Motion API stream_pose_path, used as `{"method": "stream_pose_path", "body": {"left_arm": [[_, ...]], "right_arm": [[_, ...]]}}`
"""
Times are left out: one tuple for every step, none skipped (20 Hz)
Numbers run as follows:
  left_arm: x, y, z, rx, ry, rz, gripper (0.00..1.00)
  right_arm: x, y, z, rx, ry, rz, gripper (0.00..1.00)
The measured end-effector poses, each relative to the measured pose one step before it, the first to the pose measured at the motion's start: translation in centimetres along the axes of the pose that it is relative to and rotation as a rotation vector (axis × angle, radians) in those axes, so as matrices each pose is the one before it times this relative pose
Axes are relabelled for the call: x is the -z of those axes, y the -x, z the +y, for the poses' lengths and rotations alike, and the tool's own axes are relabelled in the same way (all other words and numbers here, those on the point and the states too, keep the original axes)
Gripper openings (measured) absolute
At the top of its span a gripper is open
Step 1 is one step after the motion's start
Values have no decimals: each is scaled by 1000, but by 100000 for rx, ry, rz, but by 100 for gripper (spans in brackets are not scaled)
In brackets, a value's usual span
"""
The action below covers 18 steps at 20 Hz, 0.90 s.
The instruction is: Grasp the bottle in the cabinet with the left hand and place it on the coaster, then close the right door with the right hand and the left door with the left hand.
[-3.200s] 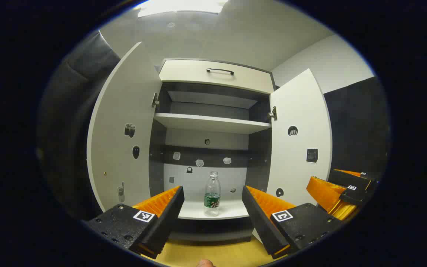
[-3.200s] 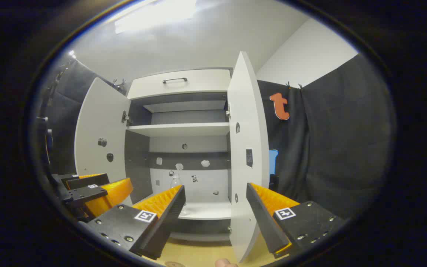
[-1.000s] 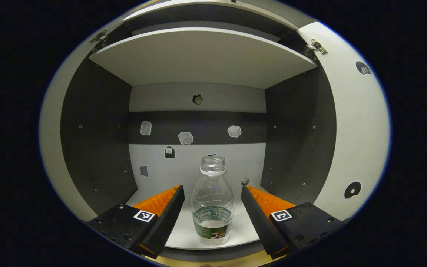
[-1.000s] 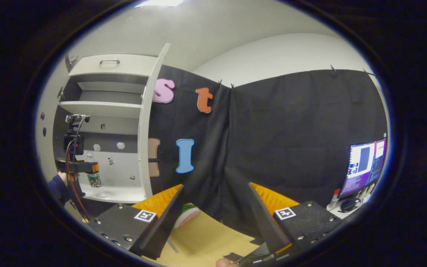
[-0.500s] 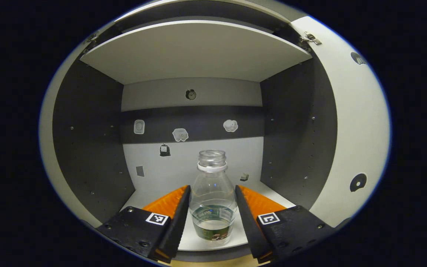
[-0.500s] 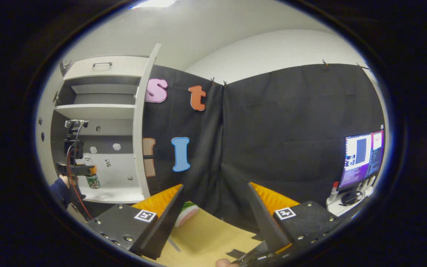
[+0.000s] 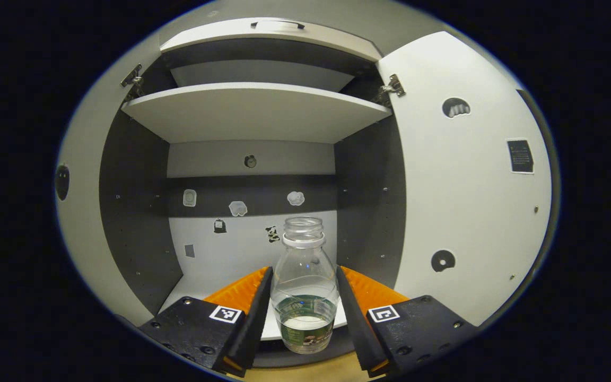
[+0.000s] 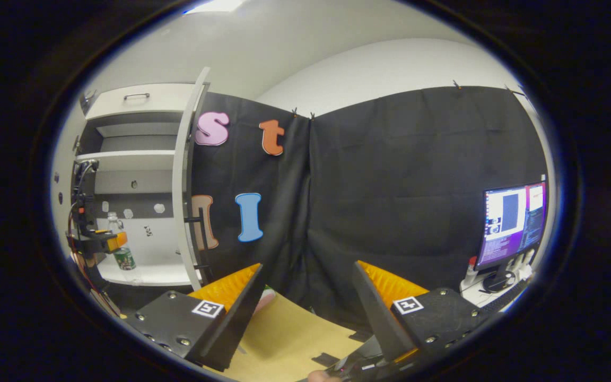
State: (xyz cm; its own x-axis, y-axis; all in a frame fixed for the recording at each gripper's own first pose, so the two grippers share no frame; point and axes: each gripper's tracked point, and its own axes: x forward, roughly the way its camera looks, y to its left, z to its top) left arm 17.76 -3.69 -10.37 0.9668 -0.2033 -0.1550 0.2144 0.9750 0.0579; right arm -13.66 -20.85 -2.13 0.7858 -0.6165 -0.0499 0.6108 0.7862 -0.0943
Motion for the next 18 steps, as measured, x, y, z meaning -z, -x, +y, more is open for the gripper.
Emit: {"method": "stream_pose_path", "body": {"left_arm": [[448, 875, -268, 551, 423, 1109, 72], [574, 790, -323, 516, 710, 1090, 72], [549, 710, -183, 553, 645, 768, 72], [776, 679, -72, 319, 337, 1161, 72], [968, 620, 1, 163, 299, 1481, 72], [988, 525, 63, 99, 525, 1121, 72], [980, 510, 138, -85, 653, 1303, 72], [1095, 510, 280, -247, 702, 1313, 72], [1070, 470, 220, -55, 795, 1400, 72], [1084, 363, 267, -126, 1152, 1350, 72], [1025, 489, 257, 115, 1235, 1222, 72], [1043, 373, 250, 48, 1457, 1307, 72], [926, 289, 249, 210, 1281, 717, 72], [946, 416, 358, 219, 793, 612, 72], [873, 265, 311, 489, 333, 478, 73], [862, 217, 276, 340, -13, 397, 72], [840, 174, 200, 829, -418, 585, 72], [924, 162, 45, 1050, -157, 720, 72]], "right_arm": [[-139, -17, -34, -886, 678, -254, 100], [-305, -64, 2, -801, 565, -341, 100], [-174, -68, -19, -1038, 254, -350, 100], [-337, -13, 148, -1228, -71, -490, 100], [-236, 33, 217, -1439, -276, -378, 100], [-305, -43, 271, -1489, -123, -401, 100], [-96, -30, 176, -1246, 92, -293, 100], [-182, -51, 209, -1150, 101, -228, 100], [-57, 61, 39, -889, 129, -324, 100], [-145, -27, 138, -656, 151, -414, 100], [-100, 47, 84, -686, -14, -361, 100], [-119, 0, 109, -634, -193, -366, 100], [-39, -68, 144, -708, -187, -302, 100], [-84, -138, 137, -634, 112, -208, 100], [121, -227, 89, -567, 433, -57, 100], [-22, -267, 186, -582, 649, -44, 100], [12, -340, 143, -573, 646, -59, 100], [-16, -302, 118, -481, 493, -29, 100]]}}
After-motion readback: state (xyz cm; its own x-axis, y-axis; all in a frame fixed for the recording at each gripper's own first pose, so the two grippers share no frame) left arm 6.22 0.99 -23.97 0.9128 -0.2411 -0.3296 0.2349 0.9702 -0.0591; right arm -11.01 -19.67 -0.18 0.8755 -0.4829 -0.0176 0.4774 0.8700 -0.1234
